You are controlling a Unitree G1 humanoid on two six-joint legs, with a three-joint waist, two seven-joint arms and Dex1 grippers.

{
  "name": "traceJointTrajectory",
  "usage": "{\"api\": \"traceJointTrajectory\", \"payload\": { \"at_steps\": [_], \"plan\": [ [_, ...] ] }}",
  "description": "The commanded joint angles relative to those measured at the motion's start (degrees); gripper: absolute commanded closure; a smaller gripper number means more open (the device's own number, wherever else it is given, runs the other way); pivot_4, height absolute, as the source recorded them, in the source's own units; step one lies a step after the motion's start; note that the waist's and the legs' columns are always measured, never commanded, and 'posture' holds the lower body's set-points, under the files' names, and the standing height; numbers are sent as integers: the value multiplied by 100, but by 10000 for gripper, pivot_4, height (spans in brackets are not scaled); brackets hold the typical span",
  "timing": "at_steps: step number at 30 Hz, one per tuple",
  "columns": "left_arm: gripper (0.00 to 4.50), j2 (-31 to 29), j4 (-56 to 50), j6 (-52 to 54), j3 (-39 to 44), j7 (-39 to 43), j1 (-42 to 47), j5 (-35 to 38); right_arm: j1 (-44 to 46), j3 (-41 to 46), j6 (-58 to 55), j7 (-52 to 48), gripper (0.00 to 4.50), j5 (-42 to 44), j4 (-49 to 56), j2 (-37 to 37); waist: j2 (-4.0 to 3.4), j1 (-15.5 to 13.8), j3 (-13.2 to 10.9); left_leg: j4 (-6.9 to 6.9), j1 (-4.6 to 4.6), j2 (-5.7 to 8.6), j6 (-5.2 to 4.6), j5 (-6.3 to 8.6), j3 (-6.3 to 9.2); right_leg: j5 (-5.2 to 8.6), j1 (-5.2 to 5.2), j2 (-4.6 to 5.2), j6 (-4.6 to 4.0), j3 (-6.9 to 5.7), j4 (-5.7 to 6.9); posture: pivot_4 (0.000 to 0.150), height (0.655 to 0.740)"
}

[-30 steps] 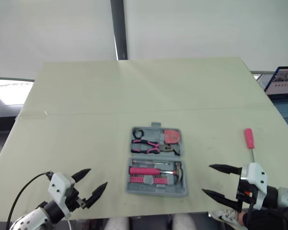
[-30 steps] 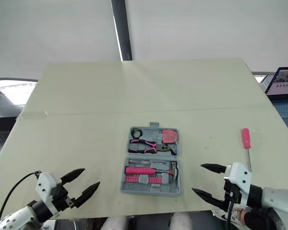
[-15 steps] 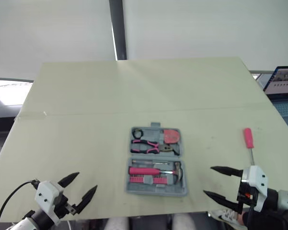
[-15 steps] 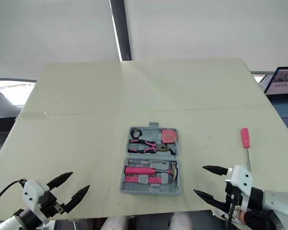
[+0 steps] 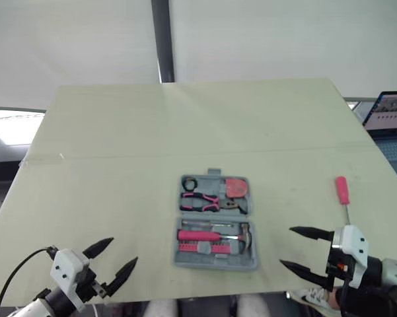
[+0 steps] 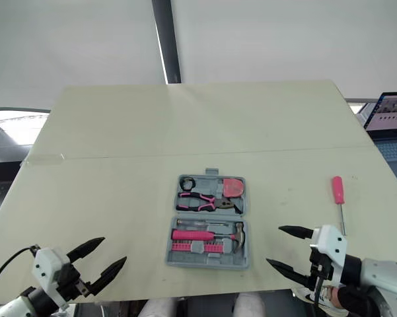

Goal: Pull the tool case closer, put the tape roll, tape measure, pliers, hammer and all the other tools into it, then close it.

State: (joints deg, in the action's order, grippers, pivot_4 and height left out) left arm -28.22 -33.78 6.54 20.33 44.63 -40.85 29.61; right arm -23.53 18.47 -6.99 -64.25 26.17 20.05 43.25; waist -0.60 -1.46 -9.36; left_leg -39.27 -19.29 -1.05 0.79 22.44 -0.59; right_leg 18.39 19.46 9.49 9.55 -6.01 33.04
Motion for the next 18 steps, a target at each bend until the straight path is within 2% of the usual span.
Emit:
{"api": "traceJointTrajectory", "payload": {
  "at_steps": [1, 5, 11, 14, 18],
  "plan": [
    [532, -389, -759, 110, 54, 516, -50, 585, 89, 148, -53, -69, 0, 152, -57, 115, -11, 2, -2, 0, 0, 0, 0, 0, 0, 0, -1, 0, -1, 1, -1, 1500, 7373],
    [532, -584, -807, -37, -203, 789, 124, 453, 86, 245, -60, 79, 0, 150, -13, 79, -32, 8, -11, 3, 1, 0, 0, 0, -3, 1, 2, -1, -2, 0, -1, 1500, 7373],
    [532, -522, -602, -200, -432, 719, 421, 142, 174, 435, -248, 554, 0, 146, 57, -9, -32, 8, -11, 2, 2, 1, 0, 0, -7, 1, 2, -1, -2, 1, 1, 1500, 7373],
    [532, -425, -512, -201, -502, 615, 539, 108, 301, 829, -653, 1004, 0, 338, 233, -24, -32, 7, -11, 2, 1, 1, 0, 0, -7, 1, 2, -1, -1, 0, 2, 1500, 7373],
    [532, -414, -430, -221, -718, 663, 642, 47, 386, 1408, -1729, 1384, 0, 672, 217, 320, -33, -4, -12, 2, 0, 1, 0, 0, -6, 0, 3, -1, -1, 1, 2, 1500, 7373]
  ]
}}
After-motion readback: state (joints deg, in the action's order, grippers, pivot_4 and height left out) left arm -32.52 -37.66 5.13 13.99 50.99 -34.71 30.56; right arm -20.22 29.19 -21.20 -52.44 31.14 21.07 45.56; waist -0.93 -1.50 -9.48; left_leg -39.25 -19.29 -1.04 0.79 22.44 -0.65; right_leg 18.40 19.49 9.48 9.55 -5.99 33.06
